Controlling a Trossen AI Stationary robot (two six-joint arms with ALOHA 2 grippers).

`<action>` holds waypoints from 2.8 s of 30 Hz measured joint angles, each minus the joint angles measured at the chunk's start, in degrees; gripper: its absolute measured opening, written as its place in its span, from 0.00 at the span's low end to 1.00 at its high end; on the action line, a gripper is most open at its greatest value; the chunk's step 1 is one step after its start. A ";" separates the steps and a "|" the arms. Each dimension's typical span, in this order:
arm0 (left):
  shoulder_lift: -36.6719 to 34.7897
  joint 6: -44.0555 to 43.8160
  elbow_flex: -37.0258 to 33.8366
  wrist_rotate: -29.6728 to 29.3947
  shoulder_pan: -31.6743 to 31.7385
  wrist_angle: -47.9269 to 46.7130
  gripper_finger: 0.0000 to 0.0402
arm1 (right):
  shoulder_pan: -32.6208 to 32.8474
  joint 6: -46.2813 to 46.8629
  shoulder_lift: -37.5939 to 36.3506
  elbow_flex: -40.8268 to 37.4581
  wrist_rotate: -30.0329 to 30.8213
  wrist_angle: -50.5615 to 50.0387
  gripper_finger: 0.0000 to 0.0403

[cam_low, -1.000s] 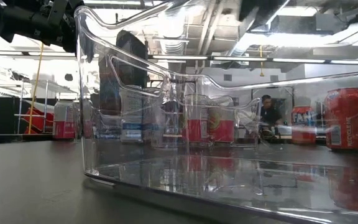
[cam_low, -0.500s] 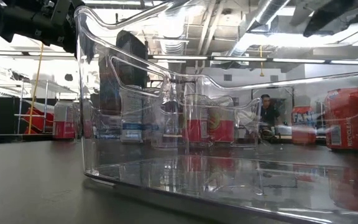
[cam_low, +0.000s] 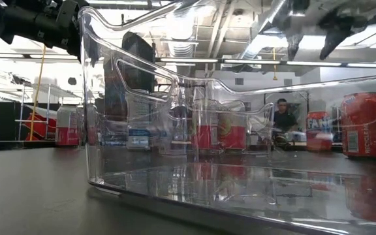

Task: Sort soda cans
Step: Put the top left pink-white soda can in the middle transparent bin

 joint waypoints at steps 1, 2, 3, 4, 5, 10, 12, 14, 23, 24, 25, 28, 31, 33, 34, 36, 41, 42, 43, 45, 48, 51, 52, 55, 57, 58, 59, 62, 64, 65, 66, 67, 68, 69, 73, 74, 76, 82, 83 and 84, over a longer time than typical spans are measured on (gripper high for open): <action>0.00 0.05 0.00 0.00 0.00 0.00 0.00 | -2.69 -0.06 0.02 0.00 0.00 0.14 0.96; 0.00 0.06 0.00 0.00 -0.01 0.00 0.00 | -5.69 -0.34 0.02 0.00 0.00 0.35 0.96; 0.00 0.06 0.00 -0.01 -0.01 -0.03 0.00 | -8.50 -1.03 0.02 0.00 0.00 0.56 0.96; 0.00 0.04 0.00 -0.02 0.00 -0.07 0.00 | -11.39 -1.54 0.02 0.00 -0.05 1.01 0.96; 0.00 0.09 0.00 0.00 0.00 -0.06 0.00 | -14.13 -2.43 0.02 0.00 -0.27 1.86 0.96; 0.00 0.92 0.00 -0.03 -0.02 -0.04 0.00 | -26.12 -12.16 0.02 0.00 -4.13 12.76 0.96; 0.00 1.06 0.00 -0.04 -0.02 -0.04 0.00 | -30.25 -15.39 0.40 0.01 -5.97 16.71 0.96; 0.00 1.72 0.00 -0.03 0.00 -0.04 0.00 | -33.96 -17.01 1.33 0.07 -7.62 18.55 0.96; 0.02 3.93 0.00 -0.04 -0.02 -0.41 0.00 | -47.14 -21.20 11.82 0.04 -14.19 19.56 0.96; 0.02 4.21 0.00 -0.04 -0.02 -0.35 0.00 | -48.09 -21.75 12.83 0.04 -14.54 20.22 0.96; 0.02 4.44 0.00 -0.04 0.00 -0.27 0.00 | -49.00 -22.42 13.67 0.04 -15.10 21.02 0.96; 0.02 5.71 0.00 -0.03 -0.02 0.63 0.00 | -51.88 -23.69 16.11 0.04 -15.96 21.69 0.96; 0.02 6.65 0.00 -0.11 -0.02 2.31 0.00 | -53.50 -23.65 16.99 0.02 -15.91 21.99 0.96; 0.00 7.33 0.00 -0.13 -0.02 3.36 0.00 | -53.73 -23.53 16.06 0.06 -15.87 22.19 0.96; 0.02 7.92 0.00 -0.13 -0.02 3.75 0.00 | -53.63 -23.56 15.59 0.09 -15.85 22.41 0.96; 0.02 9.13 0.00 -0.13 -0.01 4.11 0.00 | -53.58 -23.69 14.74 0.09 -15.85 22.80 0.96; 0.87 11.03 0.17 0.93 1.37 6.78 0.00 | -52.49 -24.17 12.73 0.09 -15.55 22.70 0.96; 1.38 11.05 0.57 1.49 2.04 6.43 0.00 | -52.01 -24.34 12.54 0.09 -15.54 22.78 0.96; 2.15 11.03 1.16 2.43 2.77 6.30 0.00 | -51.41 -24.45 12.26 0.09 -15.56 22.98 0.96; 3.94 10.24 2.36 5.24 4.20 5.28 0.00 | -50.38 -25.36 11.83 0.10 -15.57 23.52 0.96; 7.51 9.17 2.51 7.56 5.87 4.68 0.00 | -49.07 -27.09 11.38 0.09 -15.54 24.79 0.96; 10.81 8.37 2.51 7.57 7.20 5.65 0.00 | -47.67 -31.30 10.67 0.09 -15.16 28.04 0.96; 11.64 8.28 2.51 7.56 7.54 6.40 0.00 | -47.03 -33.25 10.45 0.10 -15.16 29.35 0.96; 13.53 8.23 2.51 7.46 8.12 8.10 0.00 | -44.81 -41.24 10.05 0.11 -15.15 33.96 0.96; 13.89 8.23 2.51 7.25 8.40 9.14 0.00 | -43.45 -46.56 9.92 0.10 -15.48 36.18 0.96; 13.91 8.34 2.55 7.21 8.49 9.32 0.00 | -42.63 -48.94 9.92 0.13 -16.04 36.78 0.96; 13.83 8.56 2.56 7.17 8.61 9.06 0.00 | -41.79 -50.77 9.92 0.40 -16.55 36.70 0.96; 12.60 8.34 2.56 7.10 8.72 7.02 0.00 | -38.36 -54.89 9.90 1.25 -16.52 36.64 0.95; 10.74 7.50 3.00 5.92 8.70 4.26 0.00 | -35.81 -56.80 9.90 2.01 -15.68 36.81 0.94; 9.69 7.08 3.79 4.35 8.70 1.99 0.00 | -34.57 -57.71 9.90 2.42 -15.02 36.96 0.94; 8.65 6.87 4.88 2.11 8.70 -1.02 0.00 | -33.31 -58.70 9.90 2.80 -14.28 37.48 0.93; 7.52 6.77 6.04 -0.53 8.71 -4.65 0.01 | -32.14 -59.98 9.90 3.10 -13.62 38.28 0.93; 6.44 6.57 7.12 -3.37 8.71 -8.18 0.03 | -31.05 -61.36 9.90 3.42 -13.04 39.08 0.93; 5.50 5.98 8.19 -6.29 8.70 -11.57 0.05 | -30.06 -62.88 9.90 3.74 -12.70 39.77 0.93; 3.37 3.50 13.22 -16.36 8.70 -21.32 0.19 | -26.99 -67.18 9.88 4.74 -12.31 43.39 0.92; 3.24 2.89 15.11 -19.40 8.70 -23.24 0.23 | -26.28 -67.71 9.88 4.74 -12.31 44.50 0.92; 3.71 0.91 19.36 -27.60 8.73 -27.07 0.32 | -25.05 -68.69 9.90 4.74 -12.31 46.50 0.92; 10.85 -8.79 34.70 -40.48 14.55 -40.47 0.53 | -21.45 -72.14 9.90 4.74 -11.48 53.52 0.92; 12.84 -10.49 37.12 -39.44 16.36 -43.32 0.55 | -20.76 -72.35 9.90 4.74 -10.93 54.39 0.92; 14.92 -12.13 39.43 -38.08 18.16 -46.75 0.57 | -20.16 -72.52 9.90 4.74 -10.61 54.98 0.92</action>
